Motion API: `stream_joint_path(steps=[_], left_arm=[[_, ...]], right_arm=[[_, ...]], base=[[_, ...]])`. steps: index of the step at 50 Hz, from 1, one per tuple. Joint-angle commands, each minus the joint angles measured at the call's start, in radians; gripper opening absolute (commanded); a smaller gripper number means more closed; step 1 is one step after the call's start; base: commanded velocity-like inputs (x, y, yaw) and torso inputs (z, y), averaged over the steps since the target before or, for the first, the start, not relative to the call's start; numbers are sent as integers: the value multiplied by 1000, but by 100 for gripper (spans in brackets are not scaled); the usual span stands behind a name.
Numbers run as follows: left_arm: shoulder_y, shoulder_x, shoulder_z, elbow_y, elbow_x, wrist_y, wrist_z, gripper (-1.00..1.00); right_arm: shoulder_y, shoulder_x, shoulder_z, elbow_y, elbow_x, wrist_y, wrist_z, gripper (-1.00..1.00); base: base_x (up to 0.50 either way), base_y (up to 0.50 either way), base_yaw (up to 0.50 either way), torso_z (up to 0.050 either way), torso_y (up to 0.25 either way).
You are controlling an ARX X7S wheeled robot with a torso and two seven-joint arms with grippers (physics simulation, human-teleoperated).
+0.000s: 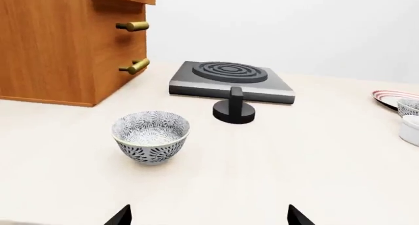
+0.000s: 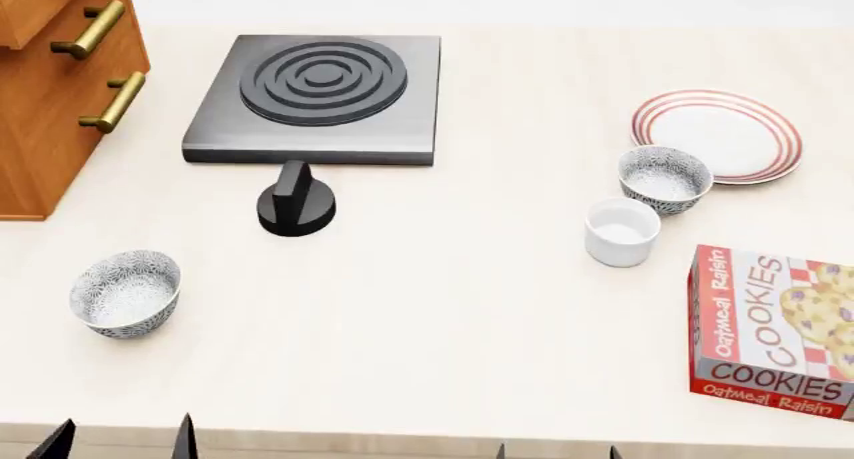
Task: Pick the akita bowl between the plate and the ramekin and place it on the plate.
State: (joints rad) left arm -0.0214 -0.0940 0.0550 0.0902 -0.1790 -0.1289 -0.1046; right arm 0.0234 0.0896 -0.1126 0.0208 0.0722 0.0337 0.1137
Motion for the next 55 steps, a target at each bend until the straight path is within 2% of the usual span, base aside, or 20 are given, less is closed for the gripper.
stream_joint_path(steps=[1, 7, 22, 37, 43, 48, 55], left_arm=[[-27, -21, -46, 78, -112, -133, -18, 100], [-74, -31, -105, 93, -186, -213, -51, 100], [-160, -60, -219, 62, -302, -308, -109, 100], [-232, -64, -281, -136, -295, -217, -120, 100], [-222, -50, -282, -148, -295, -182, -117, 100], [-229, -42, -274, -173, -292, -157, -111, 100], [-238, -35, -262, -216, -279, -117, -104, 100]], right_arm=[[3, 13, -16, 1, 14, -1, 13, 100], [2, 20, -22, -4, 21, 1, 18, 100], [4, 31, -37, 3, 34, -12, 30, 100], [22, 42, -47, 23, 56, -32, 30, 100], [17, 53, -58, 8, 47, -26, 36, 100], [8, 68, -66, -63, 51, 30, 38, 100], [23, 98, -72, -242, 51, 193, 59, 100]], base=[[0, 0, 0, 0, 0], [0, 0, 0, 0, 0], [0, 0, 0, 0, 0], [0, 0, 0, 0, 0], [0, 0, 0, 0, 0], [0, 0, 0, 0, 0], [0, 0, 0, 0, 0]])
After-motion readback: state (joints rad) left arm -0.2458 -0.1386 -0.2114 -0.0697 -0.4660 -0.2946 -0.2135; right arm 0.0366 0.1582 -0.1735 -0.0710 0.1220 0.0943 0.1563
